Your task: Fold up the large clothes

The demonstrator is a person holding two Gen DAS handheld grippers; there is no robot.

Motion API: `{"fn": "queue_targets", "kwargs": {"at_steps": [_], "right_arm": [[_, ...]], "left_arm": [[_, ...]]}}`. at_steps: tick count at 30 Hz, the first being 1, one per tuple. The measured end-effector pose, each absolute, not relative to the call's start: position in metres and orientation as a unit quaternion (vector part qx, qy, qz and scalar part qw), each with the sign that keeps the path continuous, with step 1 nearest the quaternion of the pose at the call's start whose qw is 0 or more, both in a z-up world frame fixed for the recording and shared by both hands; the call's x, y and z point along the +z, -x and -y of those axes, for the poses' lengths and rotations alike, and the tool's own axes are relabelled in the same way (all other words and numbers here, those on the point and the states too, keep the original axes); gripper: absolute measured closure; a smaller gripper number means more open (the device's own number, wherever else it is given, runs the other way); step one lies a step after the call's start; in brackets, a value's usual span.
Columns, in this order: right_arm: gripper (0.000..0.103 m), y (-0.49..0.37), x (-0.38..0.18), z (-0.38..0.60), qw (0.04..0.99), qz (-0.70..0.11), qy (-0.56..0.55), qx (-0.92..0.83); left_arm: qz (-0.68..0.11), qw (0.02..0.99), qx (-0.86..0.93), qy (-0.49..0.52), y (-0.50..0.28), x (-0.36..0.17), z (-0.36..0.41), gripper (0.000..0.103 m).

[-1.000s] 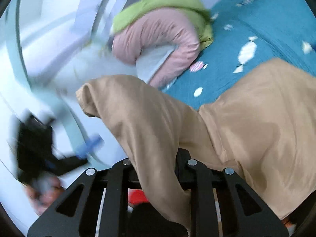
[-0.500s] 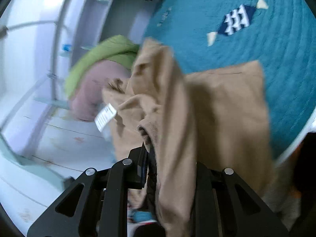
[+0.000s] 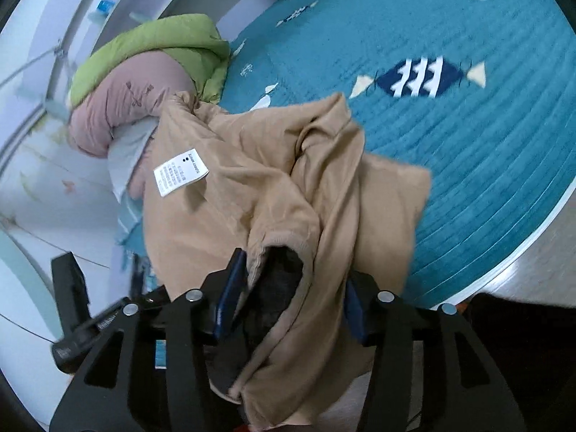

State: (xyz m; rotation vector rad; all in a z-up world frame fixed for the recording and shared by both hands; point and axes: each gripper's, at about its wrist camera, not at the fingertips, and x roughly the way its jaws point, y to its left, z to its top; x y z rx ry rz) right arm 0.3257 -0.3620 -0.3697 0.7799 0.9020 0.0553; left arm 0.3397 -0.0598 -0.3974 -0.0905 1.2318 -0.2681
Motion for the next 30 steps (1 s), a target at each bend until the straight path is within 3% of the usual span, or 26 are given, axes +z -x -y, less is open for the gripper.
{"fn": "queue_targets", "kwargs": {"at_steps": [11,21,30], "right_arm": [[0.051,-0.320,-0.380,0.365,0.839,-0.432,-0.331,0.008],[0.033,-0.318,-0.384,0.371,0.846,-0.437,-0.304,-0.025],[0.031,-0.321,-0.391,0.380,0.838,-0.440,-0.323,-0.018]], "left_arm": [[-0.579,0.805,-0.124,0.034,-0.340,-0.401,0.071,0.010],[-0.585,0.800,-0.124,0.034,-0.350,-0.411,0.074,0.004],[-0.582,0.802,-0.132,0.026,-0.354,-0.413,0.079,0.004]]}}
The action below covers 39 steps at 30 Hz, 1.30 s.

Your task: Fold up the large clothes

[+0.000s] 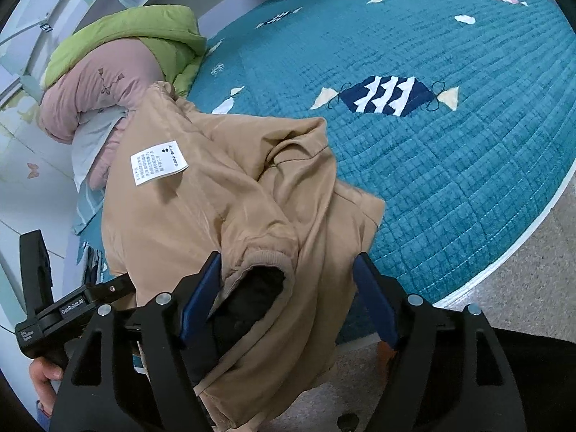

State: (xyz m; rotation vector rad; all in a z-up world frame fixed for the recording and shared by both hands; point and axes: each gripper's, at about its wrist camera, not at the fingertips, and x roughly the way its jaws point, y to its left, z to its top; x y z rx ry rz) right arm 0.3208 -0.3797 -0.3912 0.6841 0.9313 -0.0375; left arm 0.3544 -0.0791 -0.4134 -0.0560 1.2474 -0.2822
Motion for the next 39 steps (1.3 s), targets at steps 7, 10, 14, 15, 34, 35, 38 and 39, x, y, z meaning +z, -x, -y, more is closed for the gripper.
{"fn": "queue_targets", "kwargs": {"at_steps": [7,10,14,15,34,35,38,39], "right_arm": [[0.021,-0.329,-0.401,0.409,0.814,-0.440,-0.380,0.002],[0.015,-0.338,-0.415,0.414,0.798,-0.466,-0.383,0.016],[0.010,-0.341,-0.429,0.416,0.778,-0.466,-0.418,0.045],[0.008,-0.342,-0.430,0.417,0.777,-0.466,-0.421,0.052],[0.047,-0.353,-0.430,0.373,0.734,-0.455,-0.473,0.172],[0.053,-0.354,-0.426,0.370,0.740,-0.454,-0.466,0.173],[0.061,-0.353,-0.411,0.360,0.750,-0.444,-0.456,0.179],[0.063,-0.352,-0.407,0.357,0.752,-0.441,-0.454,0.183]], "left_arm": [[-0.578,0.802,-0.146,0.027,-0.359,-0.418,0.081,0.004],[-0.580,0.801,-0.147,0.037,-0.361,-0.418,0.080,0.004],[-0.569,0.805,-0.154,0.063,-0.355,-0.409,0.066,0.004],[-0.574,0.800,-0.156,0.078,-0.354,-0.411,0.058,0.004],[-0.595,0.758,-0.214,0.161,-0.368,-0.441,0.084,0.023],[-0.588,0.765,-0.214,0.150,-0.364,-0.436,0.087,0.027],[-0.567,0.782,-0.220,0.138,-0.359,-0.420,0.082,0.044],[-0.556,0.790,-0.219,0.136,-0.357,-0.411,0.077,0.048]]}}
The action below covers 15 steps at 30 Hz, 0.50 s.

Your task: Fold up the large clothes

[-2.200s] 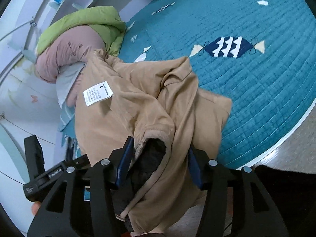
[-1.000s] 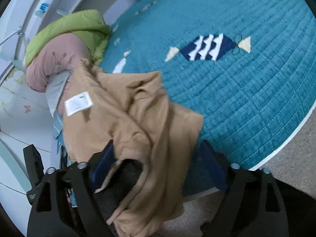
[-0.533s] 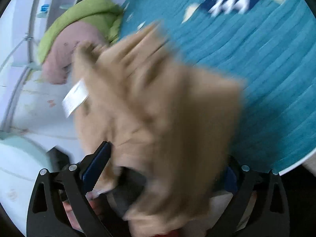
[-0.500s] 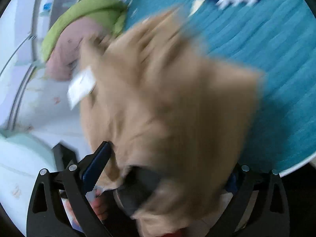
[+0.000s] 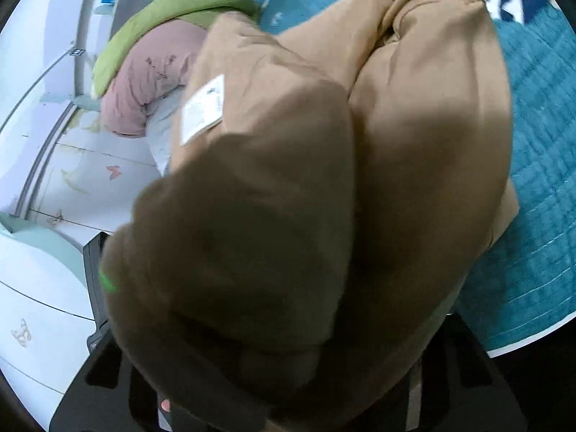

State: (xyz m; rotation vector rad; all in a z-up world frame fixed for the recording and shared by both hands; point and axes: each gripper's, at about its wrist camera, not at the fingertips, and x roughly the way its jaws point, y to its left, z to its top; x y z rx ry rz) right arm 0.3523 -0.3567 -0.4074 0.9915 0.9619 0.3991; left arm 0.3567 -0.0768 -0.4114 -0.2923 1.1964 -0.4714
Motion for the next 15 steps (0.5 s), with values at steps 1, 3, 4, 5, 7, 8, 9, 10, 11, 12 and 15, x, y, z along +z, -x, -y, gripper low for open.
{"fn": "queue_targets", "kwargs": {"at_steps": [1,3,4,5,7,8,9,10,11,12,15], "right_arm": [[0.064,-0.353,-0.397,0.347,0.759,-0.435,-0.444,0.193],[0.065,-0.354,-0.381,0.326,0.770,-0.427,-0.426,0.208],[0.065,-0.357,-0.374,0.317,0.775,-0.422,-0.418,0.216],[0.065,-0.359,-0.367,0.308,0.778,-0.418,-0.413,0.223],[0.066,-0.366,-0.352,0.285,0.784,-0.410,-0.398,0.243],[0.066,-0.370,-0.344,0.272,0.787,-0.406,-0.390,0.253],[0.066,-0.375,-0.336,0.257,0.789,-0.402,-0.382,0.265],[0.066,-0.380,-0.329,0.245,0.790,-0.399,-0.375,0.275],[0.066,-0.385,-0.322,0.229,0.792,-0.396,-0.367,0.284],[0.066,-0.393,-0.313,0.208,0.794,-0.393,-0.354,0.299],[0.066,-0.410,-0.298,0.165,0.795,-0.384,-0.335,0.329]], "left_arm": [[-0.545,0.800,-0.217,0.129,-0.354,-0.403,0.072,0.051],[-0.520,0.821,-0.211,0.106,-0.351,-0.382,0.062,0.054],[-0.510,0.829,-0.208,0.098,-0.350,-0.374,0.056,0.055],[-0.496,0.839,-0.203,0.091,-0.349,-0.361,0.045,0.055],[-0.476,0.853,-0.194,0.086,-0.350,-0.342,0.022,0.056],[-0.465,0.861,-0.187,0.083,-0.350,-0.331,0.009,0.056],[-0.457,0.867,-0.181,0.081,-0.354,-0.324,0.001,0.056],[-0.448,0.874,-0.173,0.078,-0.355,-0.315,-0.014,0.056],[-0.436,0.882,-0.161,0.078,-0.356,-0.306,-0.032,0.056],[-0.429,0.886,-0.154,0.078,-0.356,-0.300,-0.046,0.056],[-0.405,0.901,-0.128,0.081,-0.359,-0.279,-0.101,0.056]]}}
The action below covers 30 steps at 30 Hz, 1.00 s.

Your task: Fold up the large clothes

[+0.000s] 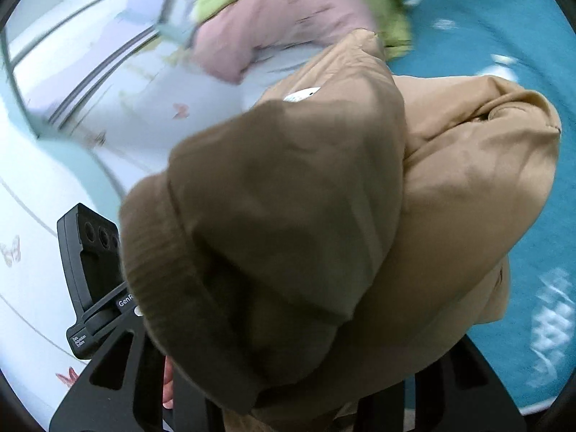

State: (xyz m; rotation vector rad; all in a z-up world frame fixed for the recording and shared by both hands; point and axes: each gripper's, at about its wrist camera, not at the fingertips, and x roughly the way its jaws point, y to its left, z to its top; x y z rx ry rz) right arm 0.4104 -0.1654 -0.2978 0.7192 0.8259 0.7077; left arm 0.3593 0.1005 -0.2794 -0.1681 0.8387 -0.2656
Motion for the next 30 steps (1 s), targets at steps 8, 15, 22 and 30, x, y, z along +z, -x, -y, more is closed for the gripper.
{"fn": "queue_targets", "kwargs": {"at_steps": [8,15,22,30], "right_arm": [[0.066,-0.464,-0.268,-0.003,0.783,-0.361,-0.306,0.404],[0.066,-0.479,-0.295,-0.127,0.763,-0.394,-0.284,0.426],[0.055,-0.472,-0.349,-0.178,0.775,-0.466,-0.227,0.362],[0.028,-0.449,-0.365,-0.156,0.807,-0.464,-0.197,0.308]], "left_arm": [[-0.354,0.932,-0.045,0.067,-0.386,-0.239,-0.251,0.056],[-0.379,0.924,0.023,0.042,-0.407,-0.253,-0.364,0.056],[-0.439,0.895,0.059,0.057,-0.413,-0.326,-0.408,0.045],[-0.405,0.904,0.132,0.026,-0.380,-0.332,-0.389,0.015]]}}
